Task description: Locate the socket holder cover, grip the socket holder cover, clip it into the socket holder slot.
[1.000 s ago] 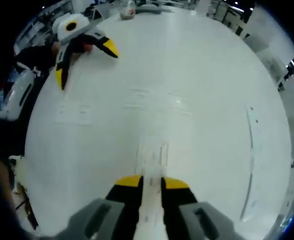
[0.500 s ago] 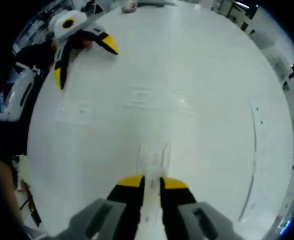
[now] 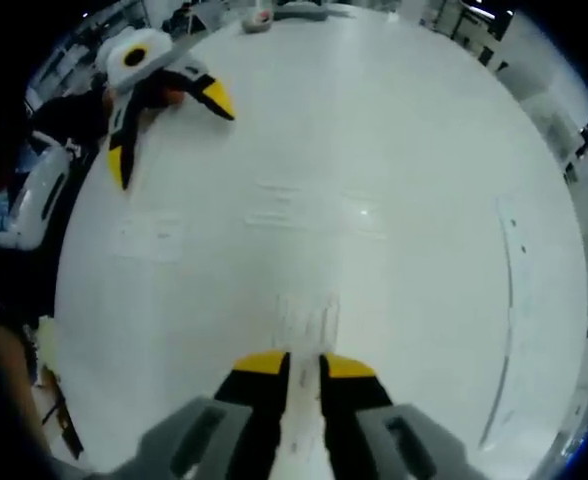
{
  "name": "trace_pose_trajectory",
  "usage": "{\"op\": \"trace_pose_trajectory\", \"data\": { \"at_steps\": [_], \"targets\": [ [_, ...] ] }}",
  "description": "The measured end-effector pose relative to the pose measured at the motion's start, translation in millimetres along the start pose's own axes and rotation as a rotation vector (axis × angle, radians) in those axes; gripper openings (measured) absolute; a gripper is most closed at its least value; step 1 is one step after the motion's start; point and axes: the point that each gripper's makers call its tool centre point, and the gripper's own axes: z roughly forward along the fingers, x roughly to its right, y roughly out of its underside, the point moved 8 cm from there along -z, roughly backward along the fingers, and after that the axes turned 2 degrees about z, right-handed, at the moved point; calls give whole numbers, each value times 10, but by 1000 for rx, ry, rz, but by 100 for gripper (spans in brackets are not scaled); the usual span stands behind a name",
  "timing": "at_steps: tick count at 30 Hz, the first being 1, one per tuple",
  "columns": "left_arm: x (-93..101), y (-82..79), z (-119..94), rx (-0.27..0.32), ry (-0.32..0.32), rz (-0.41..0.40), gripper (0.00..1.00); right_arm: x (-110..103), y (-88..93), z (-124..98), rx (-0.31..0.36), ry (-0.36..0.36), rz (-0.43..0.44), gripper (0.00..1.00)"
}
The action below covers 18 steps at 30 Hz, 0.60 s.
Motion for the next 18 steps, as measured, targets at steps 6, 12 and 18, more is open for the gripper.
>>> {"op": "trace_pose_trajectory", "data": {
  "at_steps": [6, 12, 18],
  "targets": [
    [10, 3, 11, -3, 3, 0, 78, -27, 16, 8, 24, 3, 13, 15],
    [16, 6, 15, -5, 5, 1, 78, 5, 19, -1, 24, 3, 11, 15],
    [19, 8, 17, -8, 5, 2, 78, -16, 30, 6, 42, 4, 21, 15]
  ]
}}
